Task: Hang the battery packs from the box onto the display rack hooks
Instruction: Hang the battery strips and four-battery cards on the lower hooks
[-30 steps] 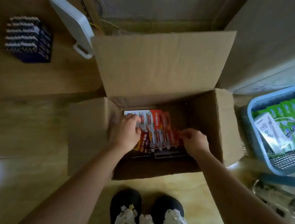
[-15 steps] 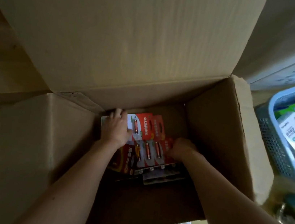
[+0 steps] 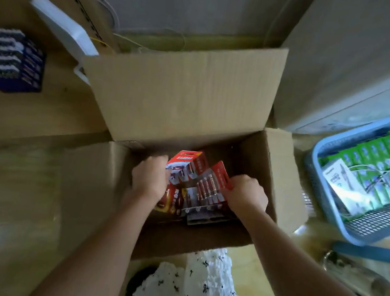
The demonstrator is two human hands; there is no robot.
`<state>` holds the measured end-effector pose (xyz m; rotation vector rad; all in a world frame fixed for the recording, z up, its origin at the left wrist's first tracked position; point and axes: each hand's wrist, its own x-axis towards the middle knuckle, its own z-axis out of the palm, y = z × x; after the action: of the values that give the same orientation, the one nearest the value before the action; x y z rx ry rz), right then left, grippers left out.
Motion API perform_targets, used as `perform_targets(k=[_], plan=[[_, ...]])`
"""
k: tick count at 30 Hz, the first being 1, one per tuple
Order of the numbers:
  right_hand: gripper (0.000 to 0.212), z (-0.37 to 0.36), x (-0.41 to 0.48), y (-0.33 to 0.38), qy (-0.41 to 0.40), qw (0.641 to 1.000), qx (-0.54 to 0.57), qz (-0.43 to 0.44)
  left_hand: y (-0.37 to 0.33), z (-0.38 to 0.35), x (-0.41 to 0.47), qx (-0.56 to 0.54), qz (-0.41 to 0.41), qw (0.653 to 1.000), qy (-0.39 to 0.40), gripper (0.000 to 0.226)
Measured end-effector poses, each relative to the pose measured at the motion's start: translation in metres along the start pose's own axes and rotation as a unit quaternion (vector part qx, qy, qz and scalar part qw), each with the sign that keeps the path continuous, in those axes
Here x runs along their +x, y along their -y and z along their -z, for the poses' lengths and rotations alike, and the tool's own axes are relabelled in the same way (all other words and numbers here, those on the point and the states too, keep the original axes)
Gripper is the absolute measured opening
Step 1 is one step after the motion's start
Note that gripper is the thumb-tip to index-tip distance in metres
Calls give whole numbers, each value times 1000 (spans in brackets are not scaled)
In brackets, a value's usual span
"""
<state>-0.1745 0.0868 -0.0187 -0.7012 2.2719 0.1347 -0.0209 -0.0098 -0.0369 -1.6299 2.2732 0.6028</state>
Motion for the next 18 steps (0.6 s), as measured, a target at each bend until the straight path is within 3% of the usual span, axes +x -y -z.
perform_targets(k=[3, 7, 11, 18], plan=[[28, 53, -53, 3, -58, 996, 42, 49, 1, 54, -27, -159, 29, 987, -20, 22], [27, 126, -133, 20, -158, 973, 91, 139, 1, 145, -65, -355, 80, 930, -53, 16], [19, 191, -202, 58, -193, 937, 196, 218, 16, 230, -105, -402, 90, 907, -93, 17], [14, 250, -307, 154, -124, 893, 303, 309, 77, 347, -155, -459, 62, 867, -184, 19]])
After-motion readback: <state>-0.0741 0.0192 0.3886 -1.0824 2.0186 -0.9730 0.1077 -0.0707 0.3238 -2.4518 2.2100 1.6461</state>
